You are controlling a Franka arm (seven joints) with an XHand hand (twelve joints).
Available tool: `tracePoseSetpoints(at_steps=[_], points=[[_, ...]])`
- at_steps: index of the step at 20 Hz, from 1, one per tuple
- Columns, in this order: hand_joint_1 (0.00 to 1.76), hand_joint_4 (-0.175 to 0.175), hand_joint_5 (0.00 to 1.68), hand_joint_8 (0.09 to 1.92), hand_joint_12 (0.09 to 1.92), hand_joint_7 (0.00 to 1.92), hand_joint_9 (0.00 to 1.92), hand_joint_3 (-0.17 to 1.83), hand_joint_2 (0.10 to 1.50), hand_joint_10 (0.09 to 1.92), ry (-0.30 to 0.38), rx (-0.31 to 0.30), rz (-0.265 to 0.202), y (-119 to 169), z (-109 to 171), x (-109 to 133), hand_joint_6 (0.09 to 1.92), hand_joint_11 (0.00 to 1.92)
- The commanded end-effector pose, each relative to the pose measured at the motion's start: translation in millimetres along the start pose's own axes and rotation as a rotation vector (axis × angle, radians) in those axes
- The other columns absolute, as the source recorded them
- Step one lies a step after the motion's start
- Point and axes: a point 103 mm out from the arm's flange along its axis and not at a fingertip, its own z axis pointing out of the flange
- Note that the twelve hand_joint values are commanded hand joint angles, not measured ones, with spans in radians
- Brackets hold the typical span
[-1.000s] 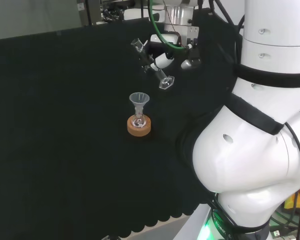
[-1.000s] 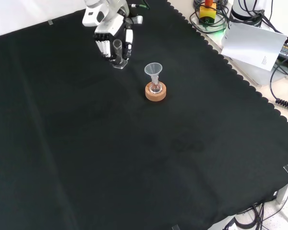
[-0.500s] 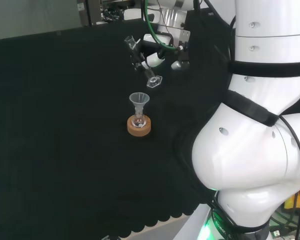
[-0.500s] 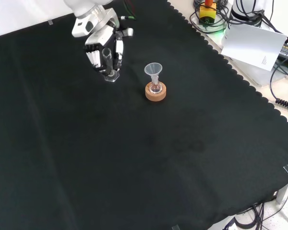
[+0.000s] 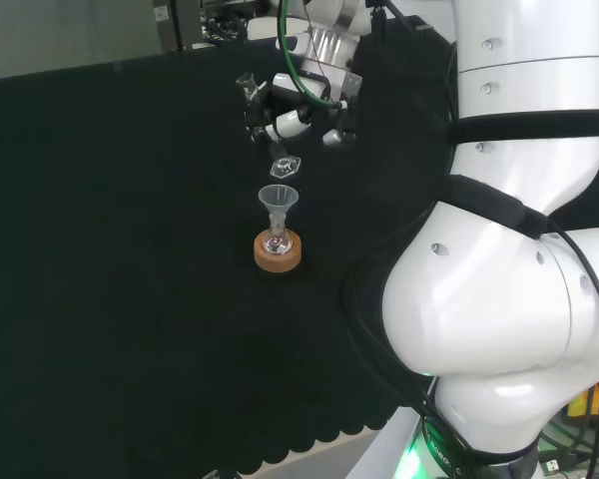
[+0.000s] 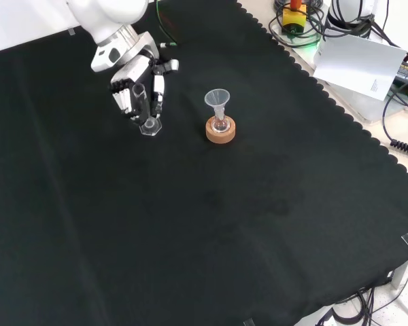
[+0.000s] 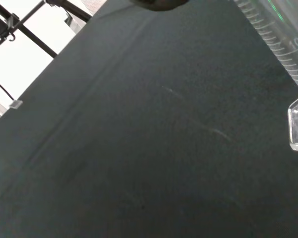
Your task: Put the graduated cylinder back on the table.
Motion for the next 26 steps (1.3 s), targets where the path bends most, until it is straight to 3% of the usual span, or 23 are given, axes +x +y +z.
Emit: tracePoseSetpoints(at_steps=[1, 14, 18, 26], points=[[1.26, -0.175, 1.0, 0.97, 0.7, 1.02, 1.45, 0.0, 1.1, 0.09, 0.046, -0.038, -0.012, 15.9, 13.5, -7.6, 0.97, 1.3], [1.25, -0.175, 0.96, 1.03, 0.73, 0.98, 1.41, 0.0, 1.12, 0.09, 0.075, -0.124, -0.005, 24.1, 22.6, -22.1, 1.03, 1.26], [1.17, -0.175, 0.99, 0.64, 0.73, 1.02, 1.39, 0.0, 1.12, 0.09, 0.074, -0.145, -0.004, 22.9, 24.9, -24.3, 1.0, 1.25], [1.15, -0.175, 0.95, 0.55, 0.74, 0.99, 1.35, 0.01, 1.13, 0.09, 0.074, -0.151, -0.007, 20.1, 28.1, -28.1, 1.05, 1.22]])
